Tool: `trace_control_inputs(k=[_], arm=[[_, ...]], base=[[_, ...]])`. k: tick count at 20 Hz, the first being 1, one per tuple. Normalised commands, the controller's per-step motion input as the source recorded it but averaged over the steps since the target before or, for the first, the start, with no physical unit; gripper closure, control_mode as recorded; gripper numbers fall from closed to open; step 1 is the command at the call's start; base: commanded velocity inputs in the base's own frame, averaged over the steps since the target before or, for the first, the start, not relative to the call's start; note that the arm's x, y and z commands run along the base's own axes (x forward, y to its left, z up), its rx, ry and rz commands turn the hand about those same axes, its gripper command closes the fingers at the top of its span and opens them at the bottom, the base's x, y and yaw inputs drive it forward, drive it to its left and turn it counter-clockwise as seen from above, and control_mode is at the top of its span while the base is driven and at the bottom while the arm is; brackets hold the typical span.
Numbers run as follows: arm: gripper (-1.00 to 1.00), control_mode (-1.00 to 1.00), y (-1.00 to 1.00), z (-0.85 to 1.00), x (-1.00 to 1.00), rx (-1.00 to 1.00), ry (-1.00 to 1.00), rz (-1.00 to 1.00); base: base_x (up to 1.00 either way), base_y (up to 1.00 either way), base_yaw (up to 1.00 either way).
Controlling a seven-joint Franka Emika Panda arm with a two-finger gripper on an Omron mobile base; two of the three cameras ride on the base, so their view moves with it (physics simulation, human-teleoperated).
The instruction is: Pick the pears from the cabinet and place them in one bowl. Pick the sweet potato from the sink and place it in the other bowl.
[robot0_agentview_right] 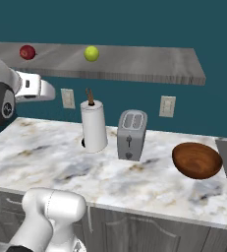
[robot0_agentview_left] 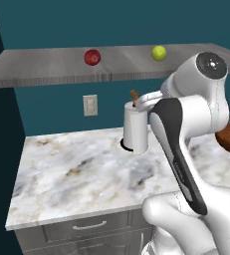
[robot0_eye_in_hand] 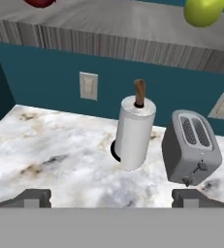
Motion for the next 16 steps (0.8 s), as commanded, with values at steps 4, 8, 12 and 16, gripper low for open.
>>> trace_control_inputs(k=[4,8,12,16], arm=[[-1.00,-1.00,0.00,0.60,0.00,0.13,-0.12,0.00],[-1.00,-1.00,0.00,0.61,0.00,0.15,-0.05,0.00],[-1.00,-1.00,0.00,0.55,0.00,0.14,0.00,0.00],[-1.00,-1.00,0.01,0.56,0.14,0.08,0.00,0.00]], base=[[0.00,0.00,0.00],[0.00,0.00,0.00],[0.00,0.00,0.00],[0.00,0.00,0.00]])
